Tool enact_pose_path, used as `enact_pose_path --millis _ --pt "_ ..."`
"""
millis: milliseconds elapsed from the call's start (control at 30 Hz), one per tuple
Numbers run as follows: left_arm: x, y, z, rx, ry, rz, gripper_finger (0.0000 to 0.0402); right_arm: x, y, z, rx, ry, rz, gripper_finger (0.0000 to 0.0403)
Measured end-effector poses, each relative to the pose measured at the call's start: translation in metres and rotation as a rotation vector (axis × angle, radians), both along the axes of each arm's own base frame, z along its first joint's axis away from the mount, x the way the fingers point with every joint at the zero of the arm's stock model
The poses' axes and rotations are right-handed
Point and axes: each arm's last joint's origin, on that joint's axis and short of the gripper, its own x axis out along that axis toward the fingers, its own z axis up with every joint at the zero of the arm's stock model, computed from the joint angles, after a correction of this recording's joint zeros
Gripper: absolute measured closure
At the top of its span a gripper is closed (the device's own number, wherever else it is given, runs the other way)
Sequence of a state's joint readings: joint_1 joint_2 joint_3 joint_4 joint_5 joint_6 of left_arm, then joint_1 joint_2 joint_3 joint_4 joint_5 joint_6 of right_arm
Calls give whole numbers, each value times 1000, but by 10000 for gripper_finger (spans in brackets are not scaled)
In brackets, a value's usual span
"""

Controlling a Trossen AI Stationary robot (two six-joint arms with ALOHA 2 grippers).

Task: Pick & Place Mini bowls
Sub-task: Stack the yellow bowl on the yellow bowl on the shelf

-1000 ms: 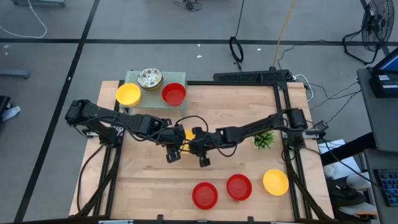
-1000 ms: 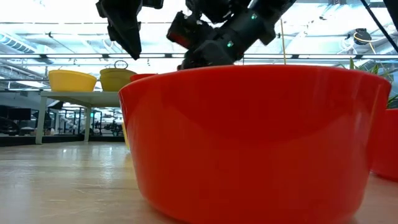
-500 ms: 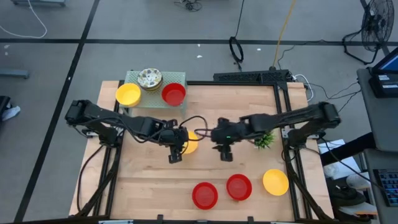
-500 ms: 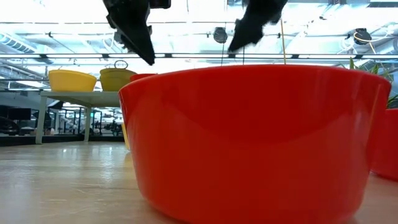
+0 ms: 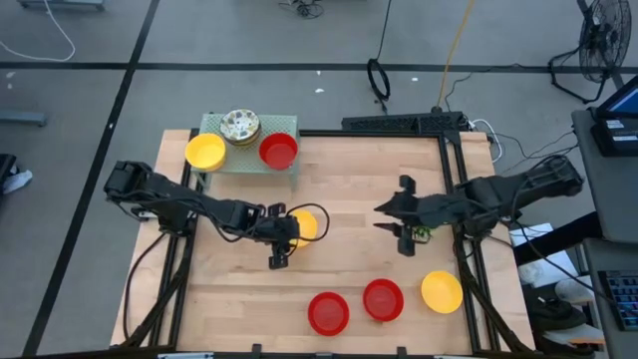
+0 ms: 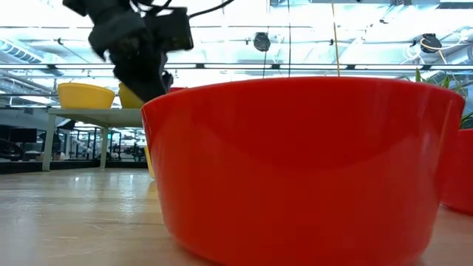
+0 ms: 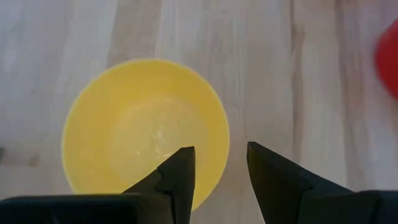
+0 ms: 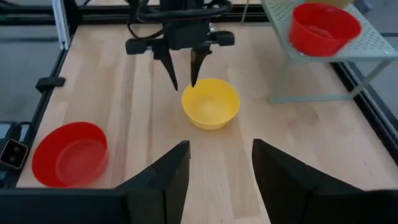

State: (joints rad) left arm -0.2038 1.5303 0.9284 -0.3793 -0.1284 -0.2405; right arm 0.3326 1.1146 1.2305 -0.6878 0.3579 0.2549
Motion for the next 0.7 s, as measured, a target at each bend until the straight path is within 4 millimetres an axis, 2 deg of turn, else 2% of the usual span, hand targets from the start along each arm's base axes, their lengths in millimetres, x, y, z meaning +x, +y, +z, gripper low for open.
enact_pose_path --millis 200,433,567,700 --pt "-8 2 -22 22 -31 -38 252 -18 4 -33 76 -78 -23 243" --pt "-15 -3 -43 71 -11 -210 252 -30 5 -73 137 -176 -5 242" --pt "-10 -3 -55 104 16 -227 252 -33 3 -86 160 -227 -3 242" --pt "-8 -3 -66 141 46 -211 252 -36 2 -89 175 -262 -3 242"
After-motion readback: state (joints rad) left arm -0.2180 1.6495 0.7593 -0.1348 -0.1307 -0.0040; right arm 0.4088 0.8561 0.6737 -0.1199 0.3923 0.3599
